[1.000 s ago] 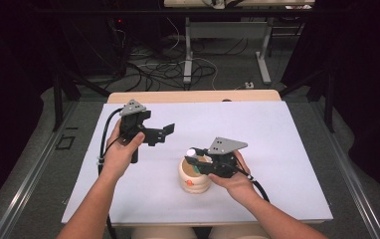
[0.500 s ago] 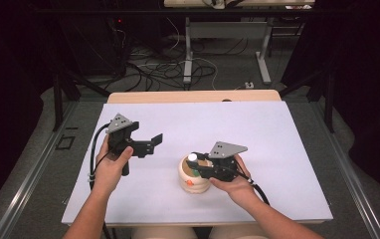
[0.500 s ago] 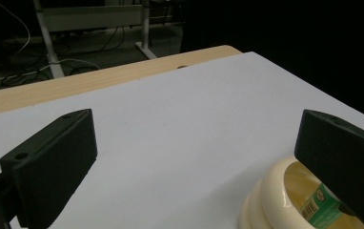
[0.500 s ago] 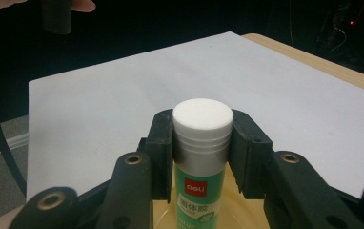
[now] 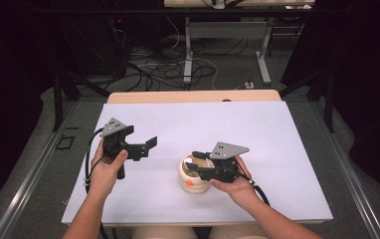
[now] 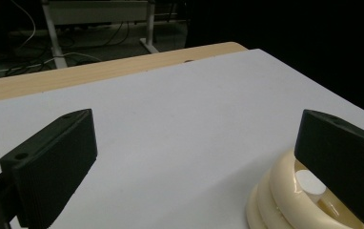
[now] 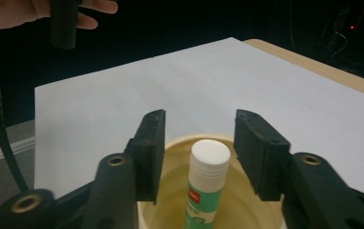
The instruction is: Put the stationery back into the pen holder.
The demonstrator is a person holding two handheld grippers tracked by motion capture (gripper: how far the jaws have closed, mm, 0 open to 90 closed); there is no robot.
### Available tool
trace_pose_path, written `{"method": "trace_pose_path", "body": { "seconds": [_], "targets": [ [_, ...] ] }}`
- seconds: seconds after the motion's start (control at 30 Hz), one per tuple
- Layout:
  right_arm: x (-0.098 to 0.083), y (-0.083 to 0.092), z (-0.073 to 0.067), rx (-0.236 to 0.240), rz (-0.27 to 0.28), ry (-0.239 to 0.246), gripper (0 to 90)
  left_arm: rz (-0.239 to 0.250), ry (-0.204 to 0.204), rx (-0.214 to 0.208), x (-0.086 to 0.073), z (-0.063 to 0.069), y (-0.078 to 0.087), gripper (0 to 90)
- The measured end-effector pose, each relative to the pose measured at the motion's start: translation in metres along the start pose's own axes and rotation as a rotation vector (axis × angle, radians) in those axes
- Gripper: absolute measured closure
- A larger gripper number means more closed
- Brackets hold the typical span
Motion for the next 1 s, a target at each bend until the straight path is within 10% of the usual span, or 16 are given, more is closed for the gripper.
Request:
{"method": "trace_pose_path", "body": {
  "seconds": [0.5, 1.0],
  "targets": [
    [0.006, 0.032, 0.027, -0.130, -0.031, -0.057, 20.9, 0.007, 0.021, 0.008, -0.005, -0.005, 0.003, 0.4],
    [0.001, 0.088, 0.075, -0.373, -0.033, -0.081, 0.0, 0.017, 0.053, 0.034, -0.010, -0.015, 0.009, 0.4]
  ]
}}
Point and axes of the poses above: each handheld gripper's, and its own axes: y roughly backward along the jaws, x roughly out of its top, z roughly to its right, the point moved 8 cm from there along -y, roughly forward along the jaws, and after that the axes turned 4 degrees about y, right-handed, at the moved point
